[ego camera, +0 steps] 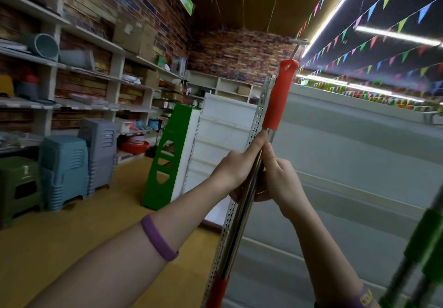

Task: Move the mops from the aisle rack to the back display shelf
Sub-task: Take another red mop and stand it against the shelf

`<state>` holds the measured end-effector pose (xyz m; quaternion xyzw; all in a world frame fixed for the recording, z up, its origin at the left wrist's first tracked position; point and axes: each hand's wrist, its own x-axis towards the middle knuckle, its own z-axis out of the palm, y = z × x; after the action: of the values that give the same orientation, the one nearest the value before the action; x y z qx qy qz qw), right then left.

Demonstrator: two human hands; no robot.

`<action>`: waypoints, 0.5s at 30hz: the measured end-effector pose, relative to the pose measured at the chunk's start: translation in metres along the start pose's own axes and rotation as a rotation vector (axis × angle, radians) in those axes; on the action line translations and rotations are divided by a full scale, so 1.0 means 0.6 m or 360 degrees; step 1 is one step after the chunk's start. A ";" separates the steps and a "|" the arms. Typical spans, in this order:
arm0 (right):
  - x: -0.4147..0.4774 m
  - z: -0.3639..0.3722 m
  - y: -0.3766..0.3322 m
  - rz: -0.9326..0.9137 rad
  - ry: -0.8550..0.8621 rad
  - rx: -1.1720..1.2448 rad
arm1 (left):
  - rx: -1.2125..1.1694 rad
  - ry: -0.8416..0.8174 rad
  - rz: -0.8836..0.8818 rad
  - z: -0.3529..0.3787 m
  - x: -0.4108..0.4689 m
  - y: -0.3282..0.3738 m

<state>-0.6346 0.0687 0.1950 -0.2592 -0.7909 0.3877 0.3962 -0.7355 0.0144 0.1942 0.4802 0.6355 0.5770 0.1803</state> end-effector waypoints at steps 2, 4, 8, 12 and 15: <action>0.009 -0.003 -0.006 0.0009 0.0004 0.0001 | -0.0005 -0.0019 0.0018 -0.003 0.007 0.008; 0.016 -0.004 -0.008 0.0016 0.0021 -0.0003 | -0.0018 -0.0055 0.0024 -0.004 0.011 0.013; 0.027 -0.004 -0.001 0.0018 0.0068 -0.0034 | -0.0051 -0.0114 -0.0012 0.000 0.023 0.011; 0.042 -0.005 0.017 0.0002 0.0119 -0.0097 | -0.0070 -0.0121 -0.0030 0.010 0.043 -0.002; 0.054 -0.007 0.023 -0.0014 0.0133 -0.0128 | -0.0072 -0.0120 -0.0036 0.014 0.056 -0.004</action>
<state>-0.6477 0.1015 0.1989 -0.2873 -0.7897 0.3428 0.4198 -0.7461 0.0468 0.2007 0.4902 0.6204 0.5708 0.2214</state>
